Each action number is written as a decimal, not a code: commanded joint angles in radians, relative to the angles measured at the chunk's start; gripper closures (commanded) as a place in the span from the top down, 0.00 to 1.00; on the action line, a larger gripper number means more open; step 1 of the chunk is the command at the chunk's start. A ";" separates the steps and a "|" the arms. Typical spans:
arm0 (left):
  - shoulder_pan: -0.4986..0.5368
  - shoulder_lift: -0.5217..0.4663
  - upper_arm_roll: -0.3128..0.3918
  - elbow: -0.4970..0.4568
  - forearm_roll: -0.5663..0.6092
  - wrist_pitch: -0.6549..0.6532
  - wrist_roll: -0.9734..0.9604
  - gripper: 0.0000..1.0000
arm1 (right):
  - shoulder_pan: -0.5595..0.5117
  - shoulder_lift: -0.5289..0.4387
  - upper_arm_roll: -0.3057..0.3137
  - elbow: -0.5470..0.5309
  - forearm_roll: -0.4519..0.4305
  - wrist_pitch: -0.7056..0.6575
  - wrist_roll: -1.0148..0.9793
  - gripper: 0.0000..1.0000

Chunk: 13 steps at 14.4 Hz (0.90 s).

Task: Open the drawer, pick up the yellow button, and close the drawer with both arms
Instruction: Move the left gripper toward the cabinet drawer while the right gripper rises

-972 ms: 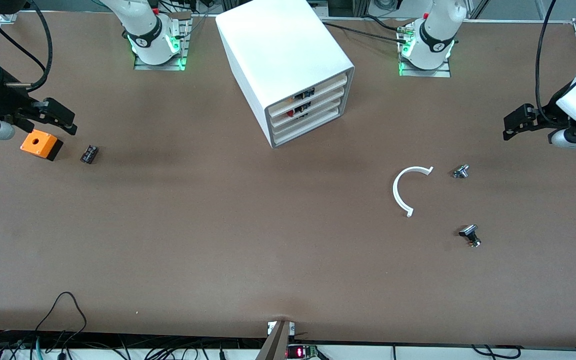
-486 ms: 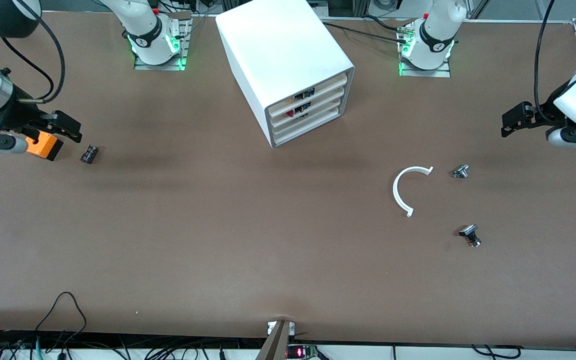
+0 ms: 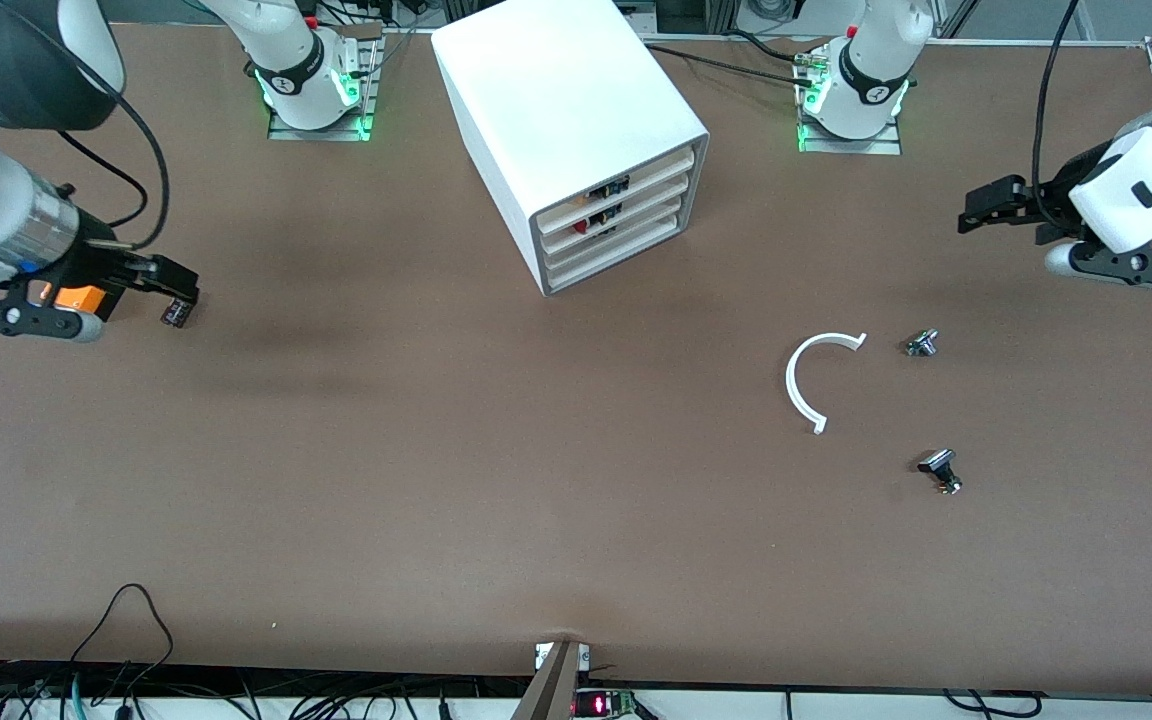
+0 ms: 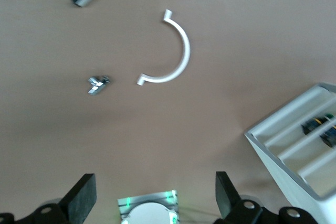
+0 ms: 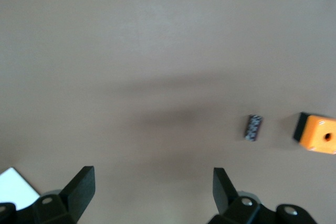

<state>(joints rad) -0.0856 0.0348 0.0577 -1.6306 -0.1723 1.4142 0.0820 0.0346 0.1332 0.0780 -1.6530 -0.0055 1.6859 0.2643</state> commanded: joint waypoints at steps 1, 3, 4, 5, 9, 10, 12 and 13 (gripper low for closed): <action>0.007 0.040 -0.003 -0.002 -0.158 -0.058 0.108 1.00 | 0.016 0.038 0.002 0.004 0.077 0.038 0.071 0.99; 0.007 0.091 -0.003 -0.006 -0.280 -0.135 0.151 1.00 | 0.047 0.066 0.002 0.007 0.111 0.054 0.123 0.99; 0.003 0.127 -0.004 -0.018 -0.320 -0.161 0.186 1.00 | 0.071 0.081 0.002 0.015 0.113 0.054 0.175 0.99; -0.002 0.167 -0.004 -0.021 -0.382 -0.172 0.255 1.00 | 0.091 0.103 0.002 0.031 0.113 0.054 0.221 0.99; -0.003 0.275 -0.061 -0.037 -0.561 -0.109 0.393 1.00 | 0.172 0.175 0.002 0.111 0.105 0.043 0.387 0.99; -0.003 0.277 -0.062 -0.082 -0.644 -0.083 0.448 1.00 | 0.183 0.187 0.002 0.122 0.107 0.041 0.419 0.99; -0.005 0.274 -0.078 -0.179 -0.778 -0.011 0.569 1.00 | 0.197 0.200 0.002 0.124 0.111 0.049 0.475 0.99; -0.005 0.278 -0.103 -0.210 -0.802 0.015 0.619 1.00 | 0.211 0.201 0.002 0.122 0.110 0.052 0.495 0.99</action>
<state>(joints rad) -0.0952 0.3375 -0.0173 -1.7490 -0.9021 1.3741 0.5867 0.2281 0.3132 0.0833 -1.5638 0.0956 1.7481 0.7102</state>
